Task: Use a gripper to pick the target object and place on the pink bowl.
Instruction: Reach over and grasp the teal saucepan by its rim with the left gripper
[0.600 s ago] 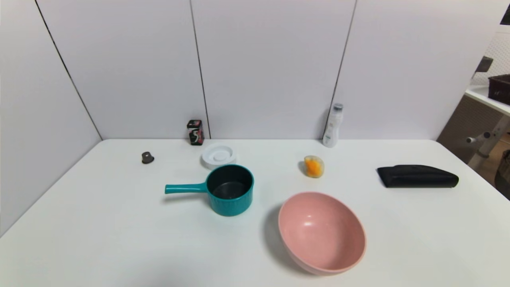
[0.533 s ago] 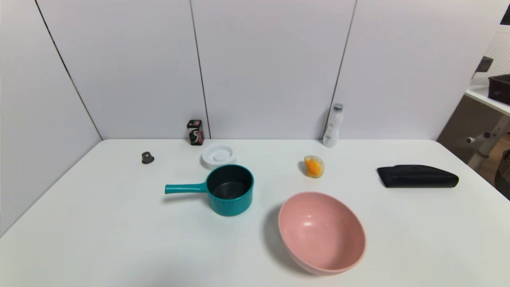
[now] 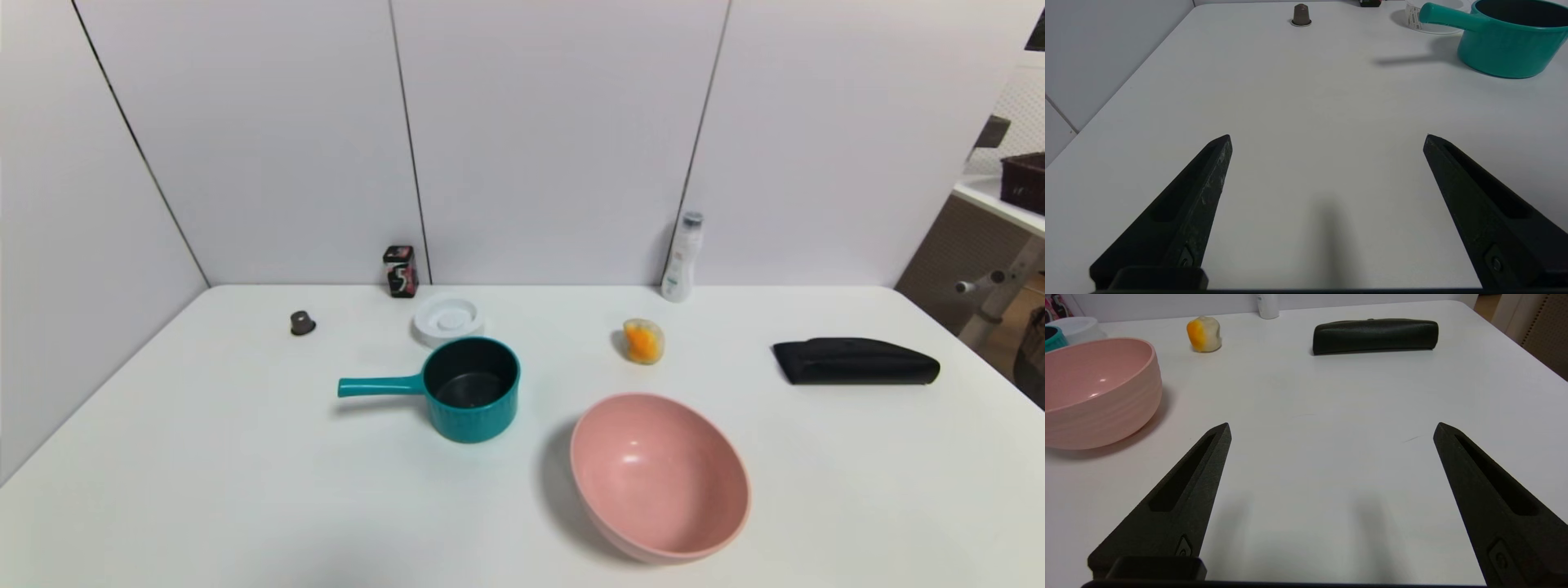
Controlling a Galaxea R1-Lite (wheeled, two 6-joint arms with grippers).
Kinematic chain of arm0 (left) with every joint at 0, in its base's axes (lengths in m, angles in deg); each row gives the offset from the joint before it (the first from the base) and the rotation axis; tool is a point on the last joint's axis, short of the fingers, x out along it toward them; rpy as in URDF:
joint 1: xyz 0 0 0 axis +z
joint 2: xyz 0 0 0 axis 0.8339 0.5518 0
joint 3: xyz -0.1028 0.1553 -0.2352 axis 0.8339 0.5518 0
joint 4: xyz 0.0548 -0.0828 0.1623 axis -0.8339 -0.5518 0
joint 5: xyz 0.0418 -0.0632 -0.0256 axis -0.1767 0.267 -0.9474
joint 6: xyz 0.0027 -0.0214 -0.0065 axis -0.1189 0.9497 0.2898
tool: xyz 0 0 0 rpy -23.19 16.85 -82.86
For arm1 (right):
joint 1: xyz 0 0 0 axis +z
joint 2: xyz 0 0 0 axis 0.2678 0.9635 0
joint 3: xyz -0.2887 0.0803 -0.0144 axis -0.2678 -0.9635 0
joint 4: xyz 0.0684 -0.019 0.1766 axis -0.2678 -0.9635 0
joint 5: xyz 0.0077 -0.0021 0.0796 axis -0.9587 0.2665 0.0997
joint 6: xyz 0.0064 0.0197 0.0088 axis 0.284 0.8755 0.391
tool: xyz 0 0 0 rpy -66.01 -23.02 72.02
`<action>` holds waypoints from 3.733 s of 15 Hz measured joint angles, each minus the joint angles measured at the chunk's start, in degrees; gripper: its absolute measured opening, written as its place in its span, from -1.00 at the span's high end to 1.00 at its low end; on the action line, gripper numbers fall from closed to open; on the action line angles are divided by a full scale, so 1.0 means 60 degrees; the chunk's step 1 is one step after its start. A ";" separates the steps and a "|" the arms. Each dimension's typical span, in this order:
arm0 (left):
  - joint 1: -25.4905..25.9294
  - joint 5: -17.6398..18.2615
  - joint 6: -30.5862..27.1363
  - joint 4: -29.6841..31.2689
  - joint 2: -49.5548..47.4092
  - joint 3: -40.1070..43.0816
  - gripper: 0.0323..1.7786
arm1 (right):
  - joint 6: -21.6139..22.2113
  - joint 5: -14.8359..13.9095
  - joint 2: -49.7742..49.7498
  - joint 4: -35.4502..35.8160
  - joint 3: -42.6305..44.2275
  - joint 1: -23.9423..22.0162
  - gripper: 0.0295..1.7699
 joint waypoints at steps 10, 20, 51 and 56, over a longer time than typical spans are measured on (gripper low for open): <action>-0.0085 0.0073 -0.1211 0.0004 0.2649 -0.2111 -0.90 | -0.0004 0.0004 0.0000 0.0000 -0.0004 0.0000 -0.93; -0.1441 0.2040 -0.5409 -0.2257 0.9830 -0.9531 -0.90 | -0.0004 0.0004 0.0000 -0.0004 -0.0004 0.0000 -0.93; -0.3700 0.3621 -1.0264 -0.7644 1.8014 -1.6079 -0.90 | -0.0004 0.0000 0.0000 0.0000 -0.0004 0.0000 -0.93; -0.3704 0.3617 -0.9972 -0.7262 1.8329 -1.6116 -0.90 | -0.0004 0.0000 0.0000 0.0000 -0.0004 0.0000 -0.93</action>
